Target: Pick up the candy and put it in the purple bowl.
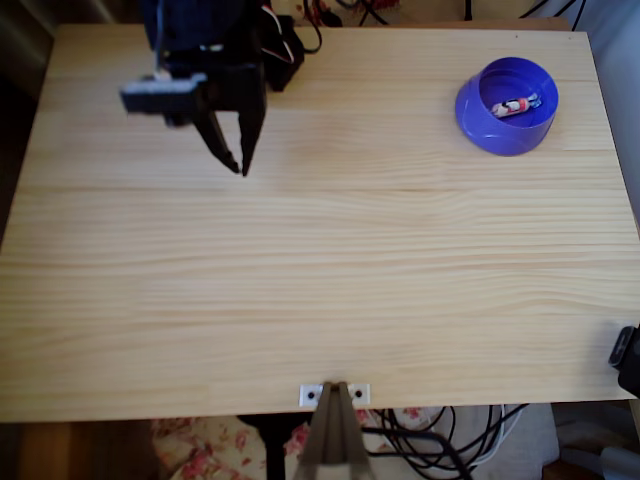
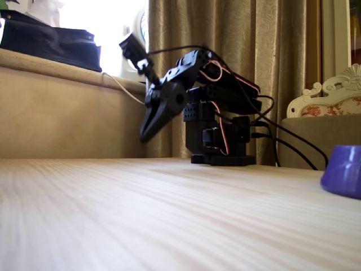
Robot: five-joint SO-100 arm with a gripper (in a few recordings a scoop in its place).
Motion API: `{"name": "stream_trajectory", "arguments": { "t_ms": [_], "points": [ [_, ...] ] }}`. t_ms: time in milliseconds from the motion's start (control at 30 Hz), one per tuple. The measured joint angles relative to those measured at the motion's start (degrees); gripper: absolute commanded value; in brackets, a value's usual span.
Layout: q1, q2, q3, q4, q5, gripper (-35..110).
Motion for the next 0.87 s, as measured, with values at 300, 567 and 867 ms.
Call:
{"name": "stream_trajectory", "arguments": {
  "t_ms": [300, 567, 867],
  "points": [
    [0.0, 0.1, 0.4, 0.0, -0.6, -1],
    [0.1, 0.1, 0.4, 0.0, -0.7, -1],
    [0.1, 0.1, 0.4, 0.0, -0.7, -1]
  ]
}}
